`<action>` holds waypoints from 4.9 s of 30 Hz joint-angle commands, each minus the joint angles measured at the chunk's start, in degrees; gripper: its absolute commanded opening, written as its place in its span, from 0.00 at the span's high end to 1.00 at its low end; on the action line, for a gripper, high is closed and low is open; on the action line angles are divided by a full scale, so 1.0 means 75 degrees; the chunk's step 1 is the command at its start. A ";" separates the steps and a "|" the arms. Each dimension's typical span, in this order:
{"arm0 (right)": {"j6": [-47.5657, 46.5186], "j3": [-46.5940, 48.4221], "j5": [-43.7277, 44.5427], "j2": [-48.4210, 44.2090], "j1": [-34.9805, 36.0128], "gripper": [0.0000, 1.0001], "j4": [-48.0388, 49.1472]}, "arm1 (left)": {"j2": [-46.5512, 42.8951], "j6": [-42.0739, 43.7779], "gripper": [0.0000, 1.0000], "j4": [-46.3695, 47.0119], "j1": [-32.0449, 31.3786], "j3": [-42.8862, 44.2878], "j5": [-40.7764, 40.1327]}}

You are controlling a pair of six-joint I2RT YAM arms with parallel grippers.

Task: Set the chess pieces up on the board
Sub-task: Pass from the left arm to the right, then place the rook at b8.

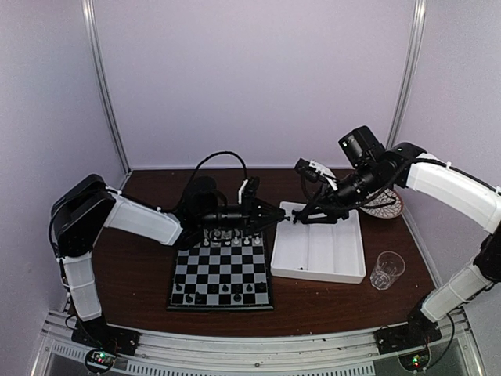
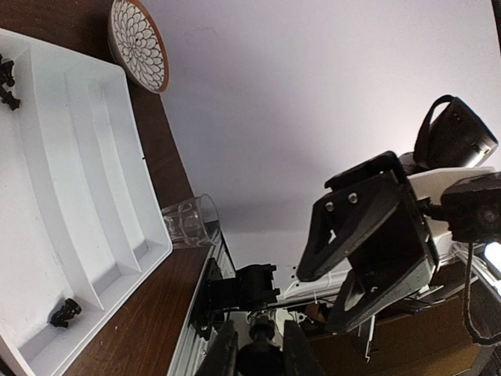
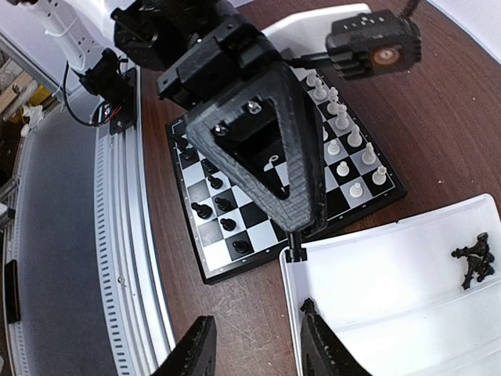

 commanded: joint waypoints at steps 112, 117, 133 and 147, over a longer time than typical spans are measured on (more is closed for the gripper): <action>-0.2320 0.5280 0.6128 0.6583 0.5306 1.00 -0.3872 | -0.5544 0.9199 0.03 -1.0707 0.2971 0.0448 -0.7748; -0.2338 0.5300 0.6236 0.6633 0.5310 1.00 -0.3791 | -0.5534 0.9179 0.03 -1.0707 0.2976 0.0451 -0.7650; -0.2354 0.5362 0.6451 0.6852 0.5276 1.00 -0.3691 | -0.5453 0.9123 0.03 -1.0720 0.2972 0.0453 -0.7424; -0.2321 0.5337 0.6511 0.6862 0.5253 0.96 -0.3547 | -0.5377 0.9113 0.03 -1.0730 0.2976 0.0475 -0.7307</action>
